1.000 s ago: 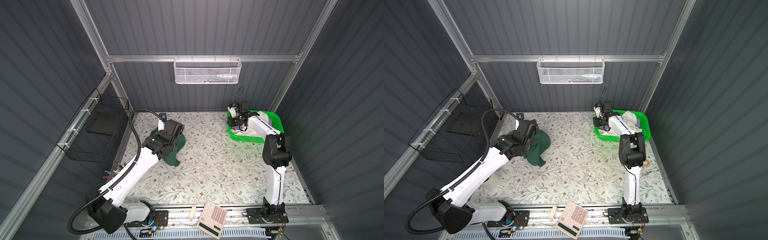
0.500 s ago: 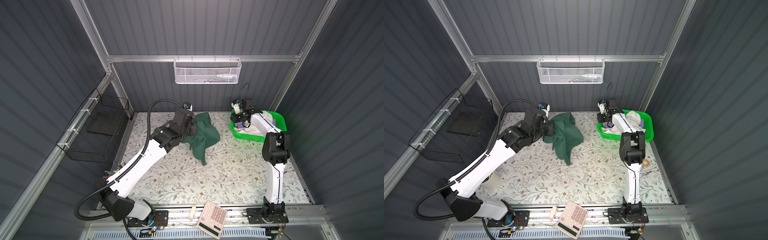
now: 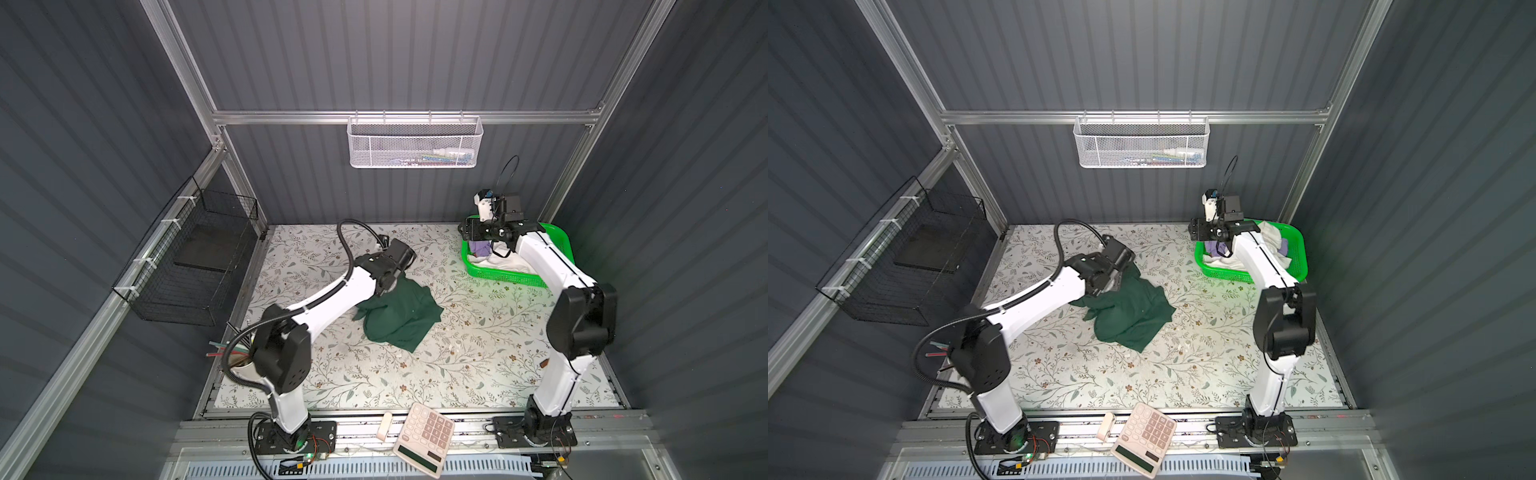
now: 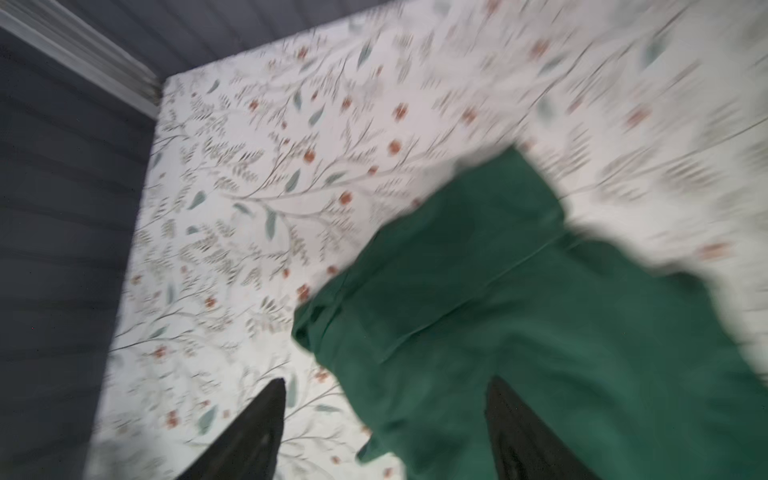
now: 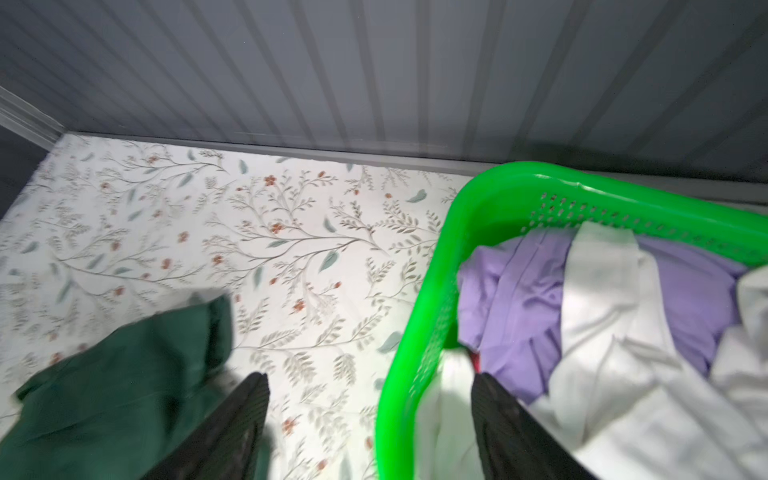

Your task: Fold and stack the t-shirts

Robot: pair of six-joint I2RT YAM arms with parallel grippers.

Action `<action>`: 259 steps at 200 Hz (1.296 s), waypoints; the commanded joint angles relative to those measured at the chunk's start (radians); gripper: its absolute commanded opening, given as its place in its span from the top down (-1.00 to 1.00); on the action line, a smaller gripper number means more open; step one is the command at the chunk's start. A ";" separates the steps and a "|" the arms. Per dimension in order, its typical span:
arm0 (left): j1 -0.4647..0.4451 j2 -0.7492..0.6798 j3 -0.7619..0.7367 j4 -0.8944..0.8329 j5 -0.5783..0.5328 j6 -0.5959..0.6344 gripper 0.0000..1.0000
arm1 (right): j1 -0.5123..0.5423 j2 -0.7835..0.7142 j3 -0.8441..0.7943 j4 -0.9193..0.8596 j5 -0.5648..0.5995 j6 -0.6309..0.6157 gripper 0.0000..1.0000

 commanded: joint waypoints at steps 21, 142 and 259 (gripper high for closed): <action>-0.006 -0.167 -0.067 0.020 0.031 0.085 -0.53 | 0.175 -0.243 -0.331 -0.111 0.069 0.220 -0.63; -0.256 0.179 0.074 0.314 0.614 0.207 0.10 | -0.105 -0.586 -0.882 -0.129 0.037 0.463 -0.62; -0.257 0.360 0.193 0.206 0.531 0.144 0.36 | -0.115 -0.543 -0.904 -0.037 -0.058 0.453 -0.63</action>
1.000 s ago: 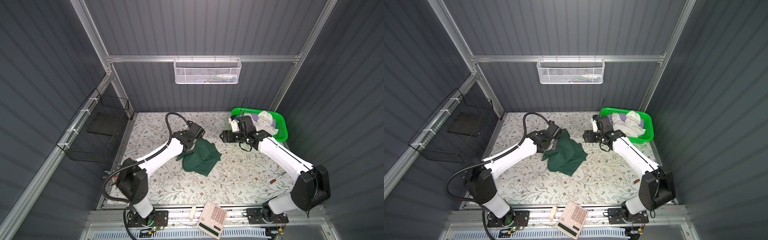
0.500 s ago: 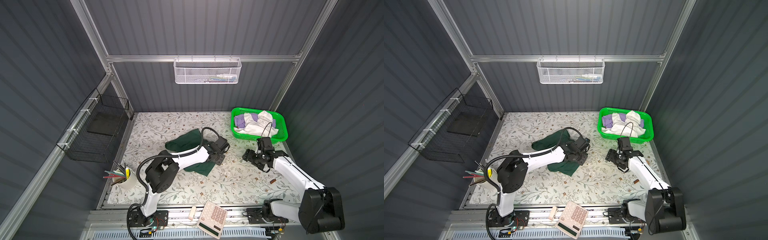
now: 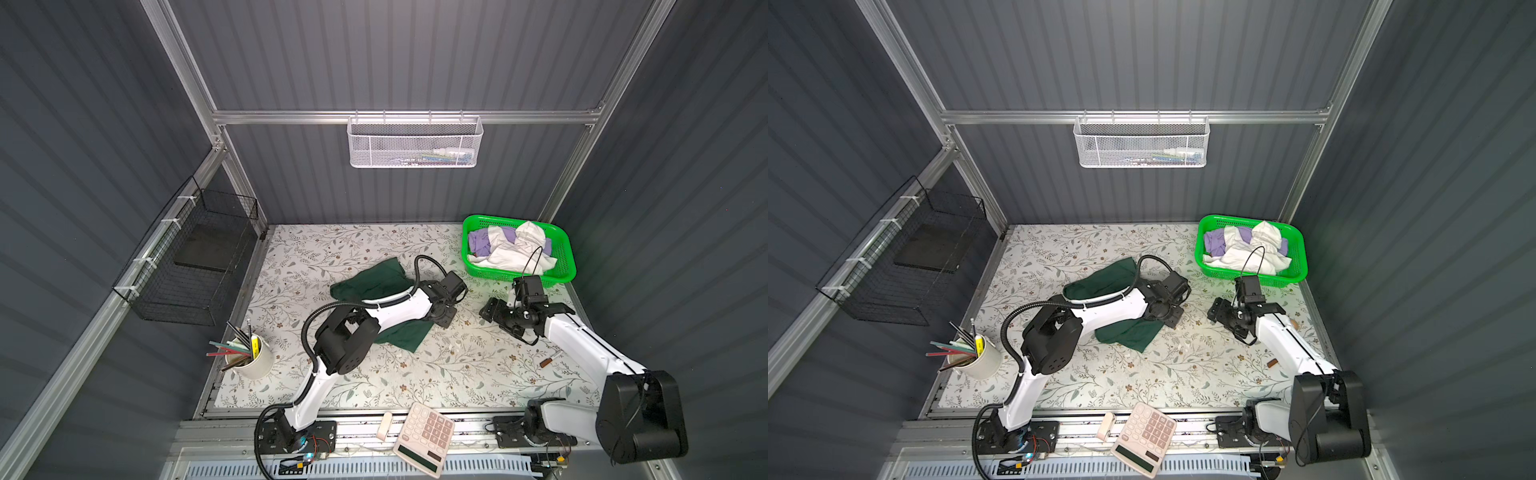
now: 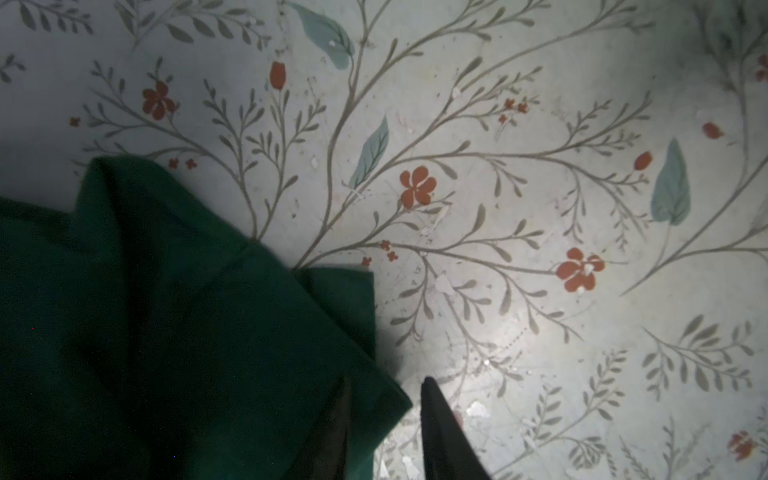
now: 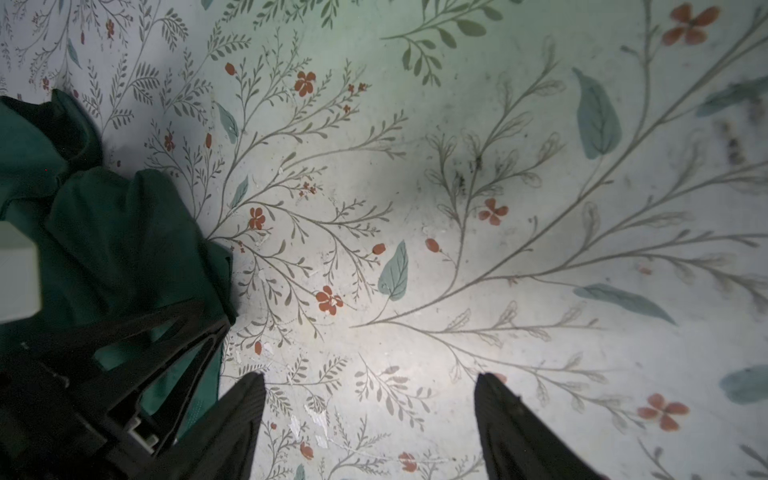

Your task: Fold and stack the t-shirts

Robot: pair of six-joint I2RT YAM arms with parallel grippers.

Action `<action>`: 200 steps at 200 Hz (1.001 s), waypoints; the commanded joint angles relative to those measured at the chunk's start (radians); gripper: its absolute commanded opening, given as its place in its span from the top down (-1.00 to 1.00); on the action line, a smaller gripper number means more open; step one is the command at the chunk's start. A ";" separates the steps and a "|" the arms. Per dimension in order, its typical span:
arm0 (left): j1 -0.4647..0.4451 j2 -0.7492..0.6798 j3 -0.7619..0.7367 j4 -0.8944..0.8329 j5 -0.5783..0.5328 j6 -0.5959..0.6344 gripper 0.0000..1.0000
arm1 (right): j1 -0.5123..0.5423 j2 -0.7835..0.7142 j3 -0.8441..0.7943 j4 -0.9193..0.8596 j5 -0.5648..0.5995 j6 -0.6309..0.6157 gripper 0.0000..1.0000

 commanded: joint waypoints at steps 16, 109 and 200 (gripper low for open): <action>-0.007 0.011 0.001 -0.043 -0.031 -0.023 0.49 | -0.004 0.004 -0.006 0.015 -0.023 -0.011 -0.63; -0.006 -0.043 -0.029 -0.017 -0.021 -0.024 0.21 | -0.005 0.026 -0.004 0.039 -0.043 -0.002 -0.63; -0.007 0.002 -0.007 -0.026 -0.006 -0.027 0.47 | -0.005 0.038 -0.009 0.045 -0.048 -0.005 -0.65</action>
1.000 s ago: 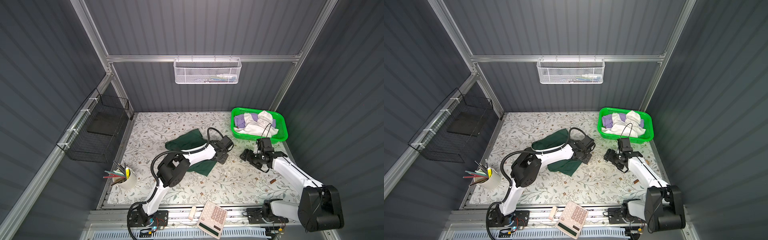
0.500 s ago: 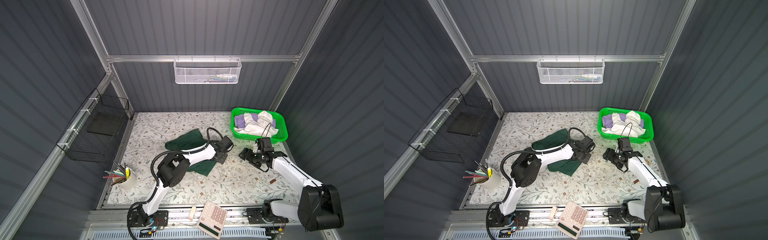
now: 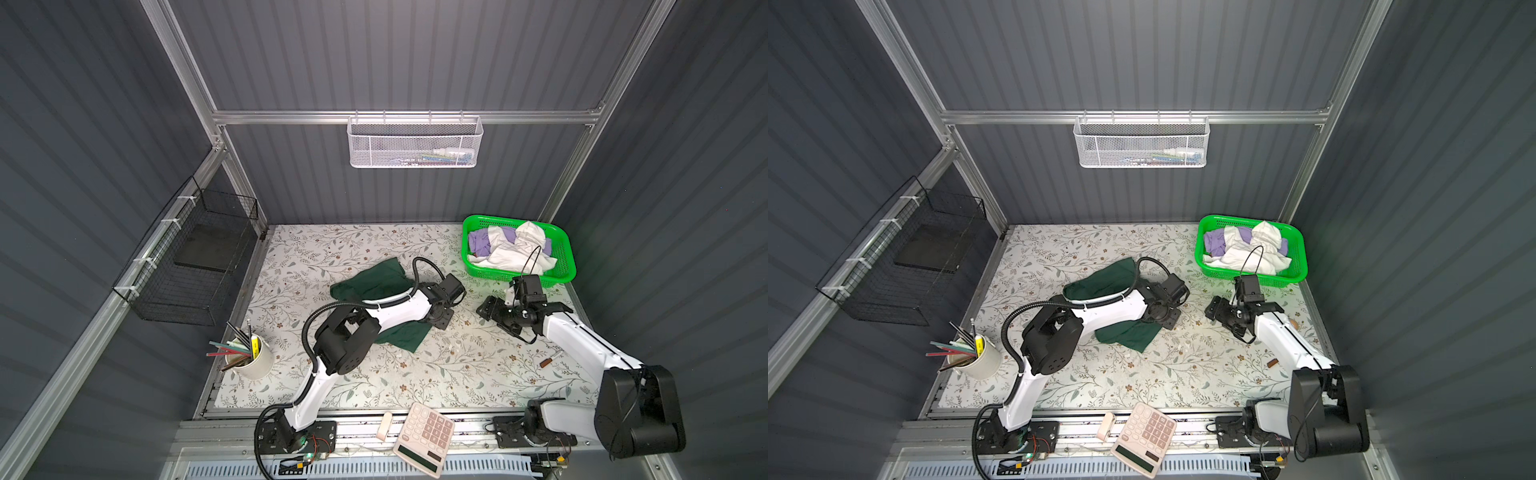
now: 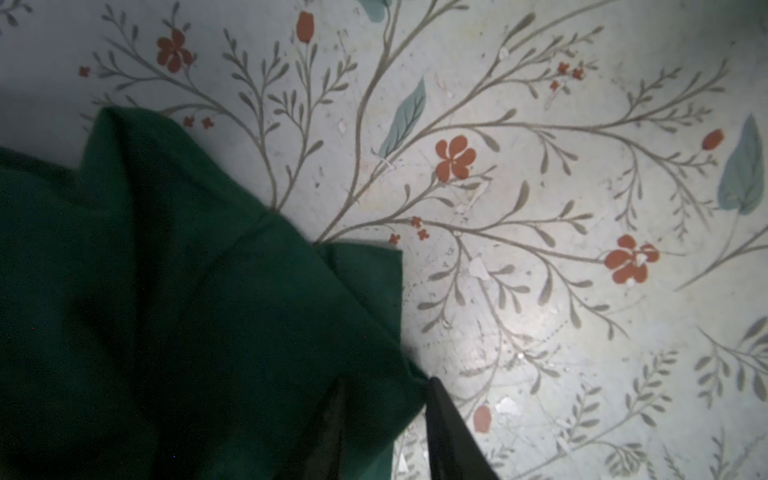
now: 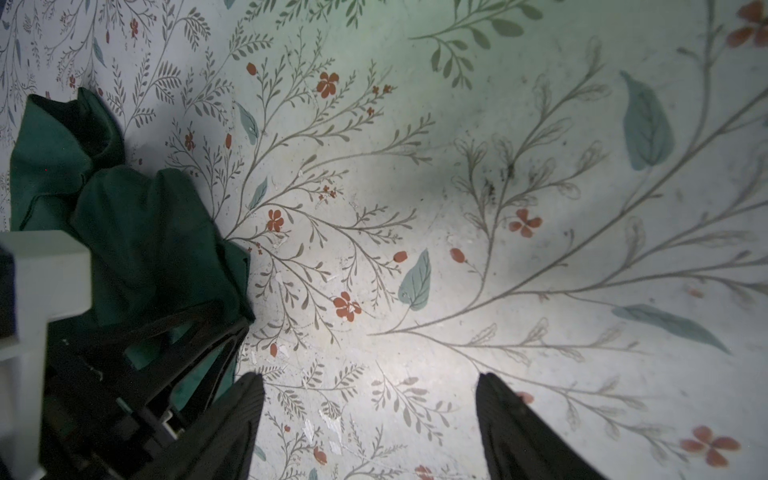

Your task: Fold and stack the t-shirts

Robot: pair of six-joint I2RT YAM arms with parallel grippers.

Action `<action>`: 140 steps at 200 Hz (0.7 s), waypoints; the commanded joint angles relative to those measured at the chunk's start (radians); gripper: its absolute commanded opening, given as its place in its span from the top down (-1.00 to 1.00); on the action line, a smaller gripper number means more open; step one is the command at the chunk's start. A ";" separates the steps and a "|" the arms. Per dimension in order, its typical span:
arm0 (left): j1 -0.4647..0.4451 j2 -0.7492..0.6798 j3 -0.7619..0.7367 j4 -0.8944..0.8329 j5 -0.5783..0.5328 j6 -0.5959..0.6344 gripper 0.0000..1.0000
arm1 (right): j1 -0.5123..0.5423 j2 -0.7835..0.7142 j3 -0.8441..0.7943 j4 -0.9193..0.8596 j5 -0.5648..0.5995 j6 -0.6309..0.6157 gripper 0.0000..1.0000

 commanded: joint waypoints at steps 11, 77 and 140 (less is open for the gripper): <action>-0.006 0.005 0.019 -0.025 0.013 0.003 0.56 | -0.005 0.012 -0.008 0.005 -0.014 -0.003 -0.65; -0.006 -0.008 0.029 -0.026 -0.009 0.001 1.00 | -0.005 0.017 -0.014 0.006 -0.018 -0.006 -0.66; -0.003 -0.141 0.077 -0.070 -0.168 0.009 1.00 | -0.005 0.023 -0.017 0.049 -0.028 0.000 -0.67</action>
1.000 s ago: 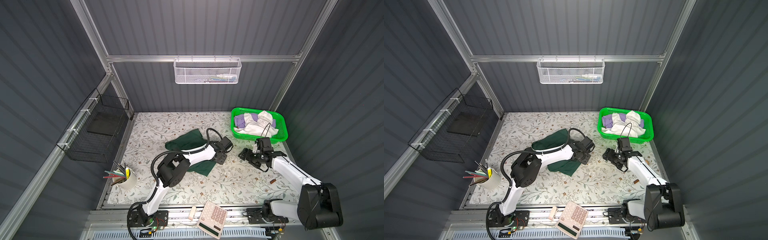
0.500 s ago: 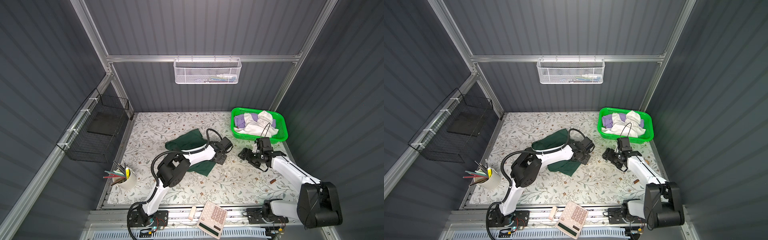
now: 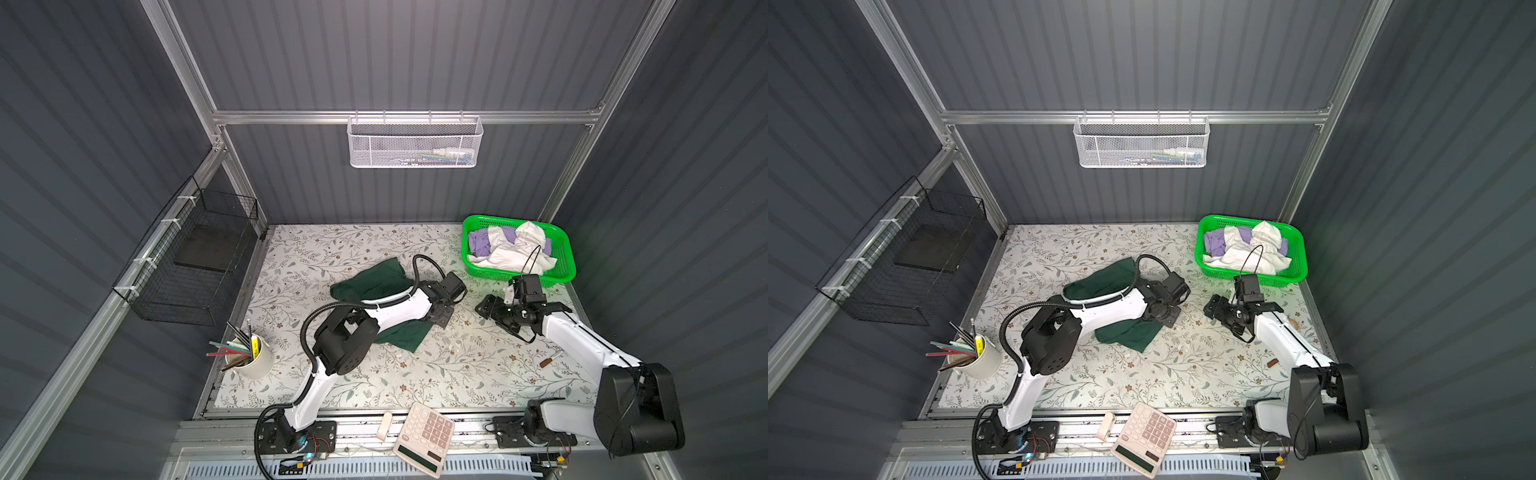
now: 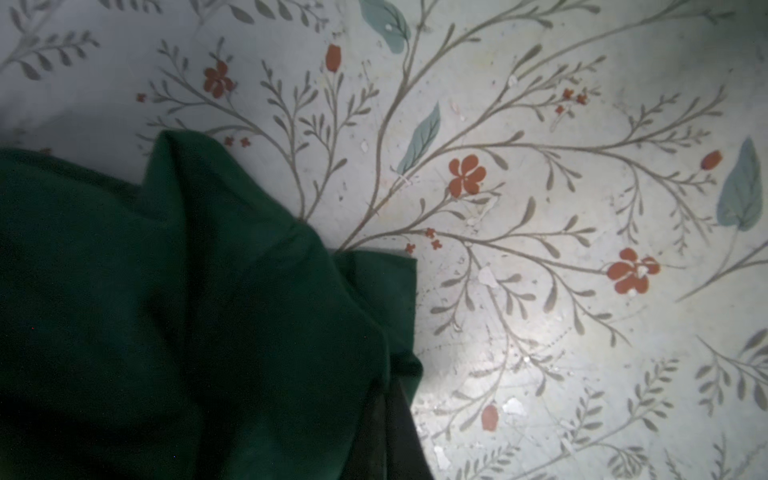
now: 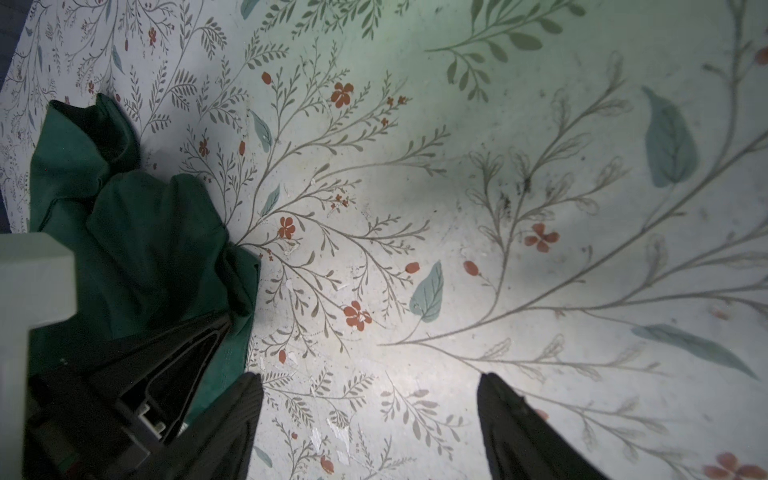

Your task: Fold and stack the t-shirts

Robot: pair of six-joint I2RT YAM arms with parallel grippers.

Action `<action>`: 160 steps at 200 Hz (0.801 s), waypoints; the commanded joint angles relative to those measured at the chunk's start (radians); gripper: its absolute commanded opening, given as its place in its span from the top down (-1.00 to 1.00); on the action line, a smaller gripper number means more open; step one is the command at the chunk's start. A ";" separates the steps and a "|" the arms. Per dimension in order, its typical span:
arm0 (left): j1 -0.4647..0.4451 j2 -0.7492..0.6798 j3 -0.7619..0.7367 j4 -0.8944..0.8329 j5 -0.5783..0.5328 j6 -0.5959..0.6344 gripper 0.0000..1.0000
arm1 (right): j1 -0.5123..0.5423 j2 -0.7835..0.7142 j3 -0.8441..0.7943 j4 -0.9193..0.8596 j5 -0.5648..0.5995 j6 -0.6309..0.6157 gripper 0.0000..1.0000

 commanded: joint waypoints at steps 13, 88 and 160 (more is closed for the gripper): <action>0.004 -0.151 0.089 -0.040 -0.143 0.030 1.00 | -0.005 0.012 -0.006 0.010 -0.018 0.001 -0.67; 0.149 0.005 0.919 -0.084 -0.098 0.249 1.00 | -0.005 -0.048 0.125 -0.079 0.019 -0.030 -0.69; 0.178 -0.741 -0.003 0.317 -0.529 0.231 1.00 | 0.007 -0.098 0.113 -0.039 -0.007 -0.064 -0.70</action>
